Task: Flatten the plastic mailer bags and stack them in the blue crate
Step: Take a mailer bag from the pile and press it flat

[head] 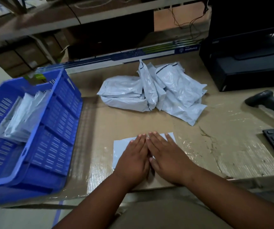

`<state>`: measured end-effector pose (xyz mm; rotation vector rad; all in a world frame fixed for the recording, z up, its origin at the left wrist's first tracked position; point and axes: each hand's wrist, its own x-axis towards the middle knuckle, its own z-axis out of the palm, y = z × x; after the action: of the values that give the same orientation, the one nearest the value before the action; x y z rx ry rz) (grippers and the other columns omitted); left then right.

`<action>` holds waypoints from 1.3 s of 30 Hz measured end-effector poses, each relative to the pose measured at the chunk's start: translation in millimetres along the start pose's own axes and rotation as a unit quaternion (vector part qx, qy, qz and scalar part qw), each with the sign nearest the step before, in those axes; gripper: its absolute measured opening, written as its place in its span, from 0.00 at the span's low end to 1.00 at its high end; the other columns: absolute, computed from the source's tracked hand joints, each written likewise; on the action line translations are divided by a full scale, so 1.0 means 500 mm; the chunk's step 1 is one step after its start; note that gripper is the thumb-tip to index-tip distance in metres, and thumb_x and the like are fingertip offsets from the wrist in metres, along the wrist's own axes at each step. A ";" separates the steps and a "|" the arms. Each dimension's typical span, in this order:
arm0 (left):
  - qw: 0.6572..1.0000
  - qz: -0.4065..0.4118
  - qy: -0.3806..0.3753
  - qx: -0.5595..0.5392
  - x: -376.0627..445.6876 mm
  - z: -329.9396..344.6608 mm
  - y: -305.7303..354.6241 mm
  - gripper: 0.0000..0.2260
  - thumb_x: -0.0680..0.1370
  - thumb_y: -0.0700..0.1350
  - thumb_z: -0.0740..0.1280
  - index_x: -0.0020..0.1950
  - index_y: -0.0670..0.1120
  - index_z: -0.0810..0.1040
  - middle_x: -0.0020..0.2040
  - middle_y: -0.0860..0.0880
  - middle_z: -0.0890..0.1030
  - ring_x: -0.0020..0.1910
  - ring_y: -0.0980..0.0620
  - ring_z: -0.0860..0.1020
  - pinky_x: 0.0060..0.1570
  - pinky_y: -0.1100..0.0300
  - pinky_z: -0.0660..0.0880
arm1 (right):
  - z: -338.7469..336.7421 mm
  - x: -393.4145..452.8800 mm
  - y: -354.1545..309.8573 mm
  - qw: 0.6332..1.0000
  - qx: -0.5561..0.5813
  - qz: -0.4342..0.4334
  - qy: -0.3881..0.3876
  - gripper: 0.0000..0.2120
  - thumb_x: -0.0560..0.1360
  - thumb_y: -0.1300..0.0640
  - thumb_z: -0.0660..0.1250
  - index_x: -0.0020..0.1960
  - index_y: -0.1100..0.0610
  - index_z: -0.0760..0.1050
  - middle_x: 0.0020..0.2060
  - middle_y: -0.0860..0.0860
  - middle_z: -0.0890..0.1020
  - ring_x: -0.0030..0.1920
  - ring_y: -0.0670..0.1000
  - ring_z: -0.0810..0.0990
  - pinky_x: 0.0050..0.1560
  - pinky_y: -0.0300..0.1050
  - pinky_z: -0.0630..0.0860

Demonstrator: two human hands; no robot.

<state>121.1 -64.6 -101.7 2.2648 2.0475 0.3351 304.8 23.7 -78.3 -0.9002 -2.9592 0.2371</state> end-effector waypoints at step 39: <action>0.995 -0.034 -0.095 0.021 0.100 -0.104 -0.024 0.37 0.77 0.64 0.68 0.83 0.53 0.63 0.80 0.51 0.69 0.78 0.47 0.67 0.76 0.51 0.65 | -0.001 -0.063 0.058 0.997 0.028 0.029 0.068 0.24 0.83 0.38 0.55 0.75 0.45 0.70 0.85 0.52 0.54 0.85 0.57 0.52 0.82 0.64 0.53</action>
<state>103.0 -18.5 -47.9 2.1489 2.0465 0.0707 347.3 30.1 -82.2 -0.9559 -2.7908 0.2501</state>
